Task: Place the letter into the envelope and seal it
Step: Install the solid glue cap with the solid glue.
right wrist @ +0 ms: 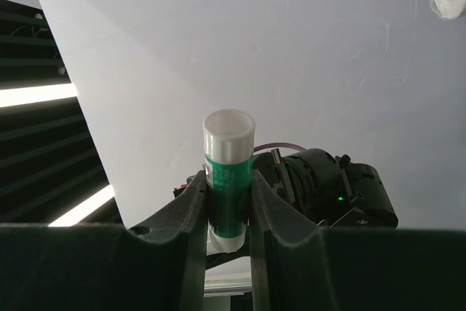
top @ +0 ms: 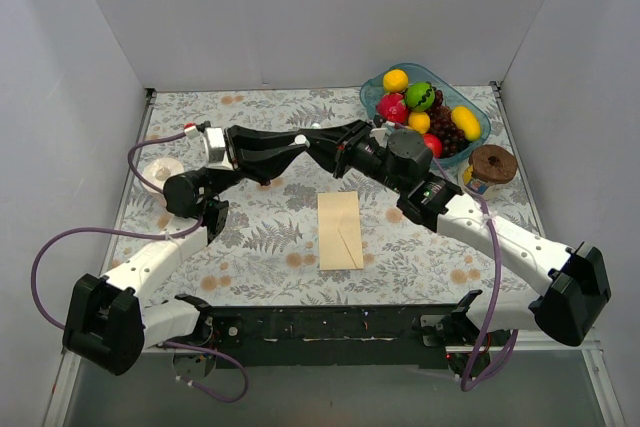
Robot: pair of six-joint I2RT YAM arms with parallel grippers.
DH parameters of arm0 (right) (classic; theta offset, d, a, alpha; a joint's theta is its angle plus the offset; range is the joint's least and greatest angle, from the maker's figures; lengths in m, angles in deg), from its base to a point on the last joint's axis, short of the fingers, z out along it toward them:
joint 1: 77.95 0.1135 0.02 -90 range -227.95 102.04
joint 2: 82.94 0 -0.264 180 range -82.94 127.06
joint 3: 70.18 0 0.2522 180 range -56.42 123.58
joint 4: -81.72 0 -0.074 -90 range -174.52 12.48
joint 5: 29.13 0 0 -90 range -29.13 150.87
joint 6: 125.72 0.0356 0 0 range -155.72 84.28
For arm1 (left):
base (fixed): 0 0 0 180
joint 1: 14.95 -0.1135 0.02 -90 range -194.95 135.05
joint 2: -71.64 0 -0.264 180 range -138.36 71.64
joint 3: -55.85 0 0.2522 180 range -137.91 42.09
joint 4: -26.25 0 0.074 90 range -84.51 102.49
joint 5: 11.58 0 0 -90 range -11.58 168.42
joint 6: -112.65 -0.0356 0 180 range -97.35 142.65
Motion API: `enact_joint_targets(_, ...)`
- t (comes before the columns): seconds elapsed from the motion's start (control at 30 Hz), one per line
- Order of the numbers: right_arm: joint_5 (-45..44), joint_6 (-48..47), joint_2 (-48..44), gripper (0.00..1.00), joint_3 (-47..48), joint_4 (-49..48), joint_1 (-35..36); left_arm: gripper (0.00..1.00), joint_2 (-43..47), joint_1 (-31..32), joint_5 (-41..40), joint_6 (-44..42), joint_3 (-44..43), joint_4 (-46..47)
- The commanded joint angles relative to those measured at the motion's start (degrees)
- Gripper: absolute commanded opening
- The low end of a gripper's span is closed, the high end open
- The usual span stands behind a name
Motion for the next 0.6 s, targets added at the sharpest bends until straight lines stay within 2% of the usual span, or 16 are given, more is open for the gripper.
enact_joint_targets(0.0,-1.45,2.53,-1.62,0.01,1.47,-9.52,0.04,0.00,1.16,-0.04,3.53,-1.44,2.14,-0.94)
enact_joint_targets(0.3,-1.98,4.02,-1.80,0.01,0.24,-12.59,0.04,0.00,0.10,-0.04,6.70,-0.83,5.66,6.53)
enact_joint_targets(0.57,-1.37,4.28,-1.10,0.01,1.29,-13.30,0.04,0.00,-0.34,-0.04,10.39,-3.20,7.86,8.90)
